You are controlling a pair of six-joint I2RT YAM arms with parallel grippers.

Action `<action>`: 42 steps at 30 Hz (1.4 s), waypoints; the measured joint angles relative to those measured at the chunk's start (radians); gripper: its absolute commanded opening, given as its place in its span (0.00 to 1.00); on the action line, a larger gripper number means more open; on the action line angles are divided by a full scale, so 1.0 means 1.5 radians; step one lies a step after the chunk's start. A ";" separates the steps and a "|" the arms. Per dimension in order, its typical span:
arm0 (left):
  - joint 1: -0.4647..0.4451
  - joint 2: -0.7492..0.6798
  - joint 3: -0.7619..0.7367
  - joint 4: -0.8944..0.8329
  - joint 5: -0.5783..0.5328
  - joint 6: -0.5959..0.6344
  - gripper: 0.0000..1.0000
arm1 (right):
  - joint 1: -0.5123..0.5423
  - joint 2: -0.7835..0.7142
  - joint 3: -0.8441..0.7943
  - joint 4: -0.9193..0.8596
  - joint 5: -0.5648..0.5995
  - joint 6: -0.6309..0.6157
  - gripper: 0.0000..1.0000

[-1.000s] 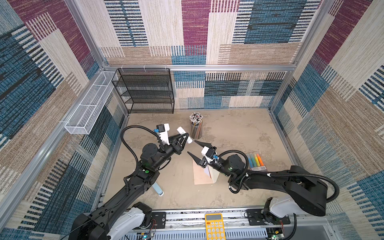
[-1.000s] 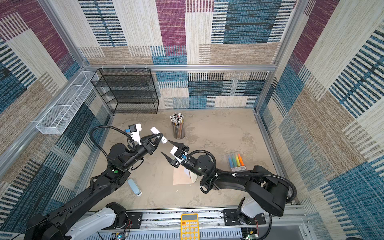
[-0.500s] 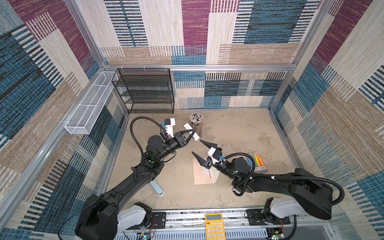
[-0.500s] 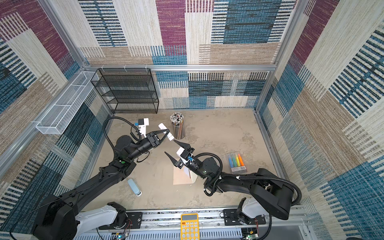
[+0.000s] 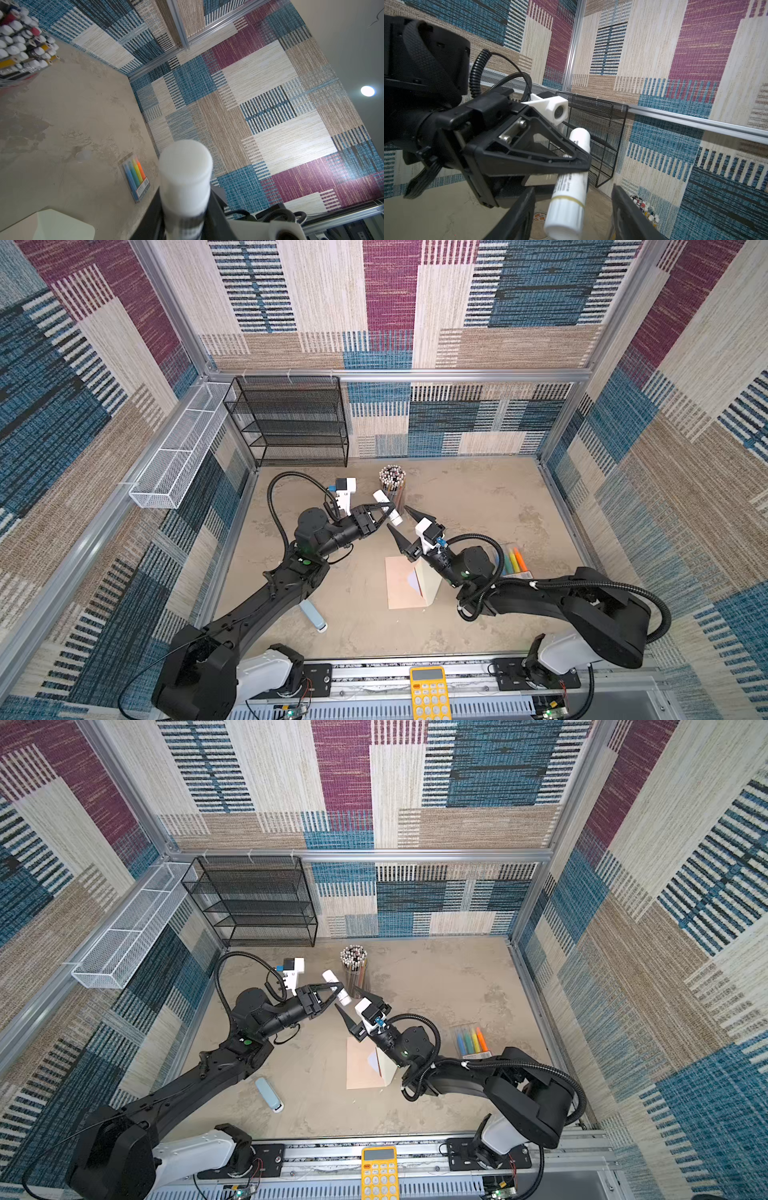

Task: Place the letter into the envelope and seal it
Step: 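Grasp the white glue stick with the right gripper while the left releases it, then lower the glue stick onto the envelope while the left gripper reaches its edge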

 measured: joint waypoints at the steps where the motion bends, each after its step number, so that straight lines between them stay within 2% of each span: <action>1: 0.000 0.000 -0.001 -0.001 0.001 0.000 0.00 | -0.001 0.005 0.006 0.000 -0.001 0.000 0.58; 8: -0.004 0.000 -0.002 -0.003 0.010 0.000 0.00 | -0.008 0.041 0.043 -0.014 -0.008 0.001 0.53; 15: -0.002 0.000 0.003 -0.008 -0.002 0.001 0.00 | -0.013 0.058 0.069 -0.025 -0.020 0.010 0.44; 27: -0.004 0.008 0.019 -0.032 -0.041 0.013 0.00 | -0.022 0.071 0.099 -0.057 -0.012 0.033 0.16; 29: -0.004 0.007 0.019 -0.034 -0.042 0.014 0.07 | -0.023 0.070 0.099 -0.060 -0.013 0.035 0.14; 31: -0.004 0.004 0.019 -0.040 -0.043 0.019 0.24 | -0.025 0.068 0.099 -0.067 -0.014 0.039 0.12; 35: -0.007 -0.025 0.017 -0.076 -0.036 0.043 0.46 | -0.024 0.049 0.099 -0.096 -0.023 0.048 0.12; 39: -0.014 -0.084 0.019 -0.159 -0.013 0.106 0.61 | -0.036 0.007 0.097 -0.159 0.001 0.070 0.12; 42: -0.014 -0.143 0.028 -0.225 -0.035 0.166 0.65 | -0.050 -0.032 0.110 -0.266 0.036 0.097 0.14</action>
